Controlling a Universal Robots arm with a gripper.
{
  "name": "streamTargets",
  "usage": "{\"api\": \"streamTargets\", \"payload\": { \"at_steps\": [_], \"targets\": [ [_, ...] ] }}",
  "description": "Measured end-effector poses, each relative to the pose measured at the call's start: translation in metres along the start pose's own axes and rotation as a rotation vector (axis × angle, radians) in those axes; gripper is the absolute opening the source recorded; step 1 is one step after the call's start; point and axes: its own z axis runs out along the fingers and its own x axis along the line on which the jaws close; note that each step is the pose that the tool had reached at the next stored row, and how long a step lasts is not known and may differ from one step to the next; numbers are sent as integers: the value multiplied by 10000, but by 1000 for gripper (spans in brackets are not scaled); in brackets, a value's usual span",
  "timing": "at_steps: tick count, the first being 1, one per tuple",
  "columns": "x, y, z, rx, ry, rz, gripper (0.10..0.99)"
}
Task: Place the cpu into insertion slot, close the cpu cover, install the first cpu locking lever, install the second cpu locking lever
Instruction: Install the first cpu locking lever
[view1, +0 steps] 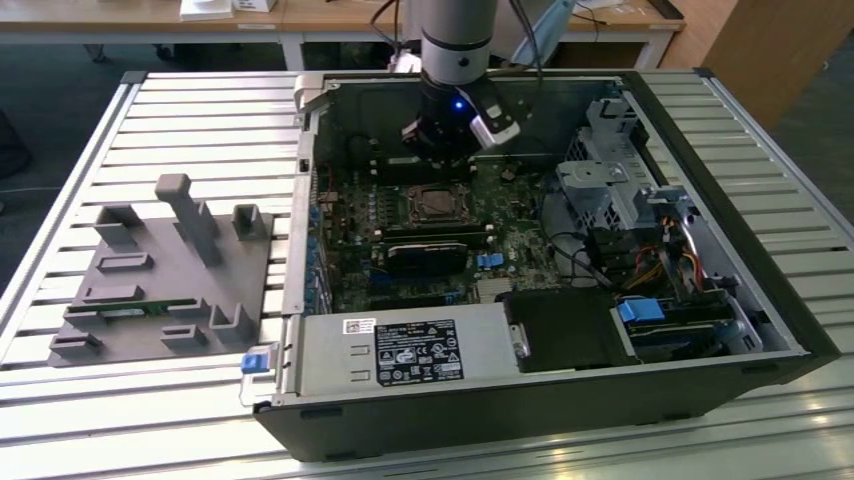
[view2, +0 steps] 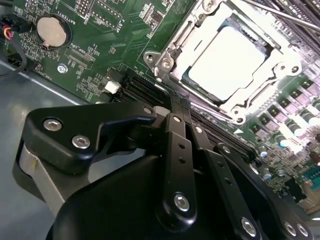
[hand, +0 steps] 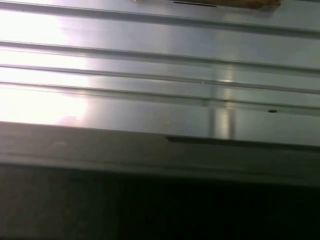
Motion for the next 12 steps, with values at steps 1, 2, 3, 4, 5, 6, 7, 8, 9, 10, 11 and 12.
{"api": "streamTargets", "payload": {
  "at_steps": [1, 2, 3, 4, 5, 6, 7, 8, 9, 10, 11, 12],
  "targets": [
    [-2, 0, 12, -1, 0, 1, 106],
    [-3, -1, 23, -1, 0, -1, 106],
    [-4, -1, 30, -1, 1, 0, 106],
    [-4, -2, 32, 0, 2, 1, 106],
    [-4, -2, 32, 1, 2, 2, 106],
    [-4, -2, 32, 2, 3, 0, 106],
    [-5, -2, 30, 1, 2, 0, 106],
    [-5, -1, 27, 0, 1, -1, 106],
    [-5, -1, 22, 0, 1, -1, 106],
    [-5, 0, 18, -2, 0, 0, 106],
    [-5, 0, 11, 0, 1, 0, 106],
    [-6, 0, 9, -1, 1, 0, 106]
  ]
}}
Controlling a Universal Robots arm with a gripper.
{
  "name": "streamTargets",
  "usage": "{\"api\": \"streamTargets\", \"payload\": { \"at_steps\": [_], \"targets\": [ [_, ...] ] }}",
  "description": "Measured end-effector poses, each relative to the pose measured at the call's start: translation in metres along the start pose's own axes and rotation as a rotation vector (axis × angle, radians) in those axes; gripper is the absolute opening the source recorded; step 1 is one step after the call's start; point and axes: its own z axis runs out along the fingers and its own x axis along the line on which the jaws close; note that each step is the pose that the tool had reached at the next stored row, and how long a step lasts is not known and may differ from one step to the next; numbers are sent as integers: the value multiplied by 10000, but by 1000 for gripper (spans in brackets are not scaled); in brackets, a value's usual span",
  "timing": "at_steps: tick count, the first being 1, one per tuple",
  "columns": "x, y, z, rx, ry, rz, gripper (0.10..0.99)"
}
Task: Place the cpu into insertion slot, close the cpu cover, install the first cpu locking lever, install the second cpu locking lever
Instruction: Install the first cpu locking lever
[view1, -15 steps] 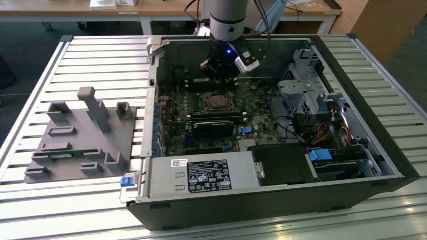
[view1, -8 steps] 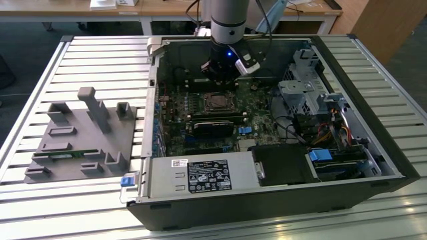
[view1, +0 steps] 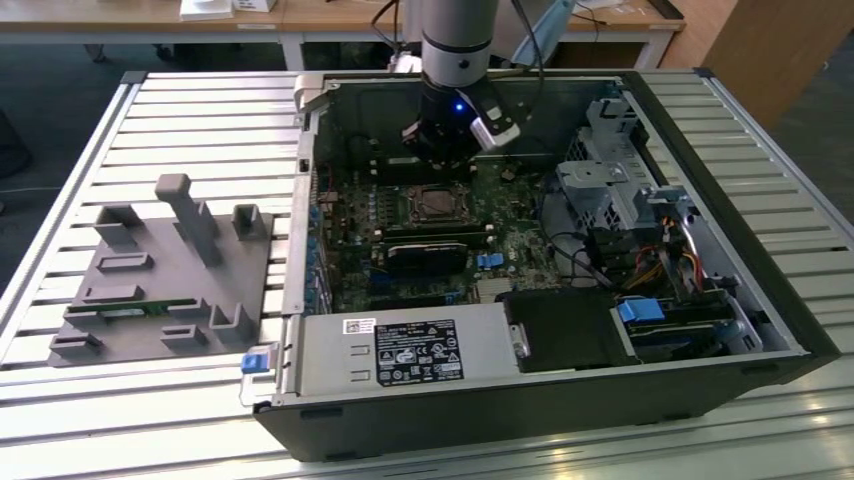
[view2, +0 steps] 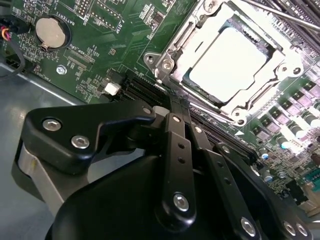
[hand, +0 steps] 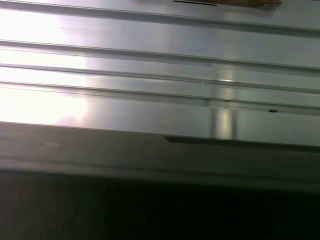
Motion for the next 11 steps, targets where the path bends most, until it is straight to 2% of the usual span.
{"api": "streamTargets", "payload": {
  "at_steps": [1, 2, 6, 11],
  "targets": [
    [0, 0, 1, 52, 2, -2, 106],
    [0, 1, 12, 191, 12, -5, 106],
    [0, 5, 28, 299, 20, -8, 106],
    [-1, 19, 48, 337, 24, -8, 106]
  ]
}}
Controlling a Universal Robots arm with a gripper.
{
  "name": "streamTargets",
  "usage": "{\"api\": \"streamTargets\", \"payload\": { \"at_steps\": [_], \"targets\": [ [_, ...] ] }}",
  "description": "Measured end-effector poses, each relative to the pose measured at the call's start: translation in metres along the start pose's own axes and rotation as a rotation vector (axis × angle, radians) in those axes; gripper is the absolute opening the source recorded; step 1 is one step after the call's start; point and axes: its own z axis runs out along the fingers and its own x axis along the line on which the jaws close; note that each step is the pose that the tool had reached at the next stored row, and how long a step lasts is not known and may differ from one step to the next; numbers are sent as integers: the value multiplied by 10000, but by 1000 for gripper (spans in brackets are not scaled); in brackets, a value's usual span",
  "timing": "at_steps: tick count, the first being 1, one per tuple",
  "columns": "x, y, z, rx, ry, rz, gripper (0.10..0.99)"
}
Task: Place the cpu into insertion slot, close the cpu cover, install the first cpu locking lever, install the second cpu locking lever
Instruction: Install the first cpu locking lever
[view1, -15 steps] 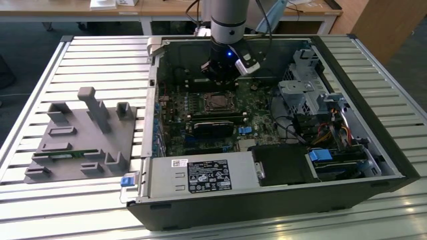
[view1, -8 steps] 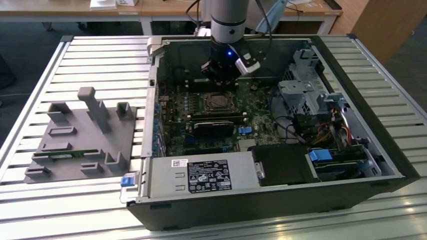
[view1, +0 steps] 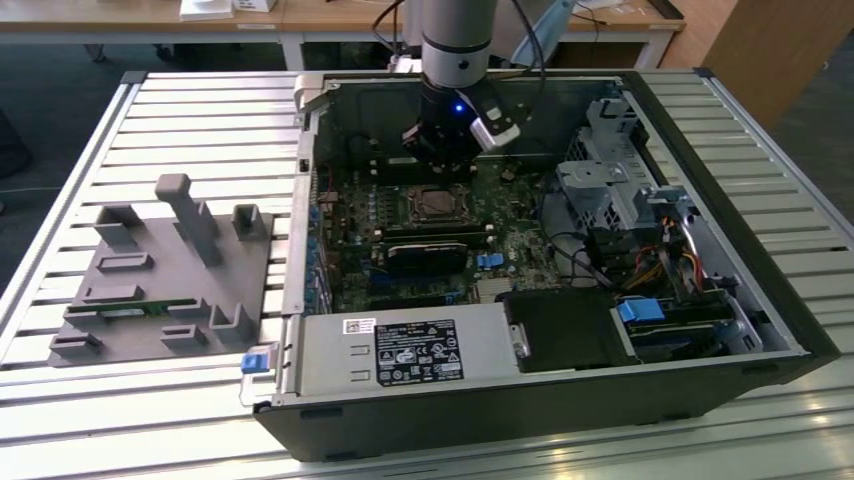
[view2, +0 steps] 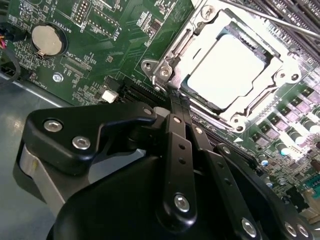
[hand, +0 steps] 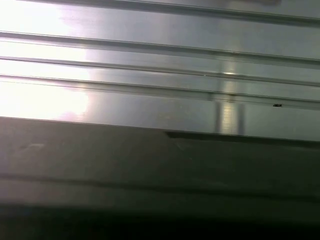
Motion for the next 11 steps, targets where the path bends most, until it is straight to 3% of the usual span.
{"api": "streamTargets", "payload": {
  "at_steps": [5, 11],
  "targets": [
    [-2, 12, -6, -18, -8, -1, 106],
    [-5, 14, -161, -9, -3, 1, 106]
  ]
}}
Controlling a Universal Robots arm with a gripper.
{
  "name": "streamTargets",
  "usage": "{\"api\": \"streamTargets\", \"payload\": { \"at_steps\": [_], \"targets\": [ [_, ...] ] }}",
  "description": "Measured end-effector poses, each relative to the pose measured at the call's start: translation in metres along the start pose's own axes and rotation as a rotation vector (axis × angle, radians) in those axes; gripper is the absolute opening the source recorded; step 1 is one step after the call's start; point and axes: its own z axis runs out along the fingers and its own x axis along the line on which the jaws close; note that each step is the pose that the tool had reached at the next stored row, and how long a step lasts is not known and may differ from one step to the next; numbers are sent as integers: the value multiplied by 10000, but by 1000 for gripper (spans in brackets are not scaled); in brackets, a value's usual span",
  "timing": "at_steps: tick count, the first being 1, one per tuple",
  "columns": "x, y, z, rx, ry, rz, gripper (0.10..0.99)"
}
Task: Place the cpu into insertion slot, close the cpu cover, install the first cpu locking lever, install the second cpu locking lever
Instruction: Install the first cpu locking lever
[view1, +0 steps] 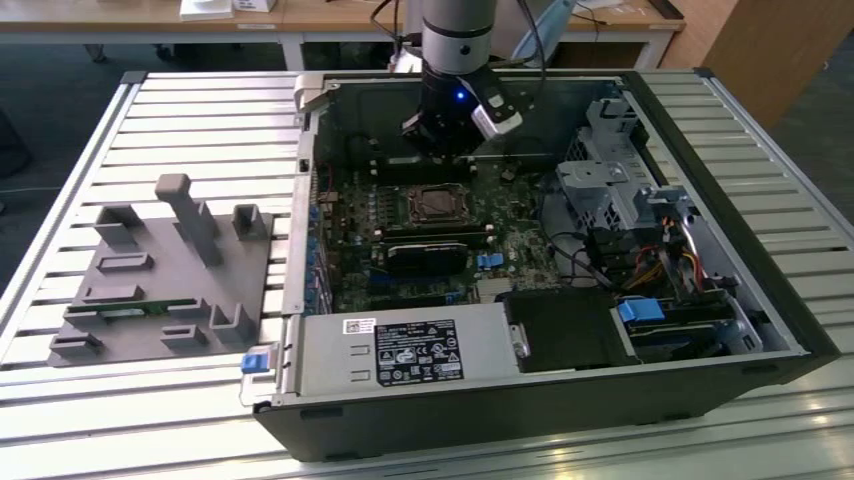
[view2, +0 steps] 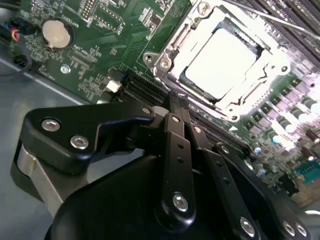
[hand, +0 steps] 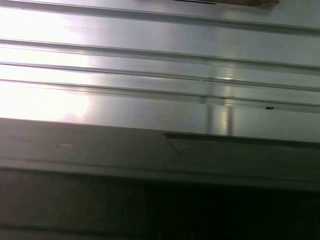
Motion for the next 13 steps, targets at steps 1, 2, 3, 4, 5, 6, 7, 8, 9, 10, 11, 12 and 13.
{"api": "streamTargets", "payload": {
  "at_steps": [1, 2, 3, 4, 5, 6, 7, 8, 9, 10, 11, 12, 13],
  "targets": [
    [0, -1, 0, -3, -2, -1, 106],
    [0, -7, -1, -2, -1, -1, 106],
    [1, -15, -1, -1, 0, -1, 106],
    [1, -22, -1, -2, -1, -1, 106],
    [1, -25, -1, -2, 0, -1, 106],
    [1, -28, -1, -1, 0, -1, 106],
    [2, -32, -1, -1, 0, -1, 106],
    [2, -35, -1, -2, -1, -1, 106],
    [2, -39, -1, -2, -1, -1, 106],
    [2, -42, -1, -2, -1, -1, 106],
    [2, -45, -1, -2, -1, -1, 106],
    [3, -47, -1, -2, -1, 0, 106],
    [3, -50, -1, -2, -1, -1, 106]
  ]
}}
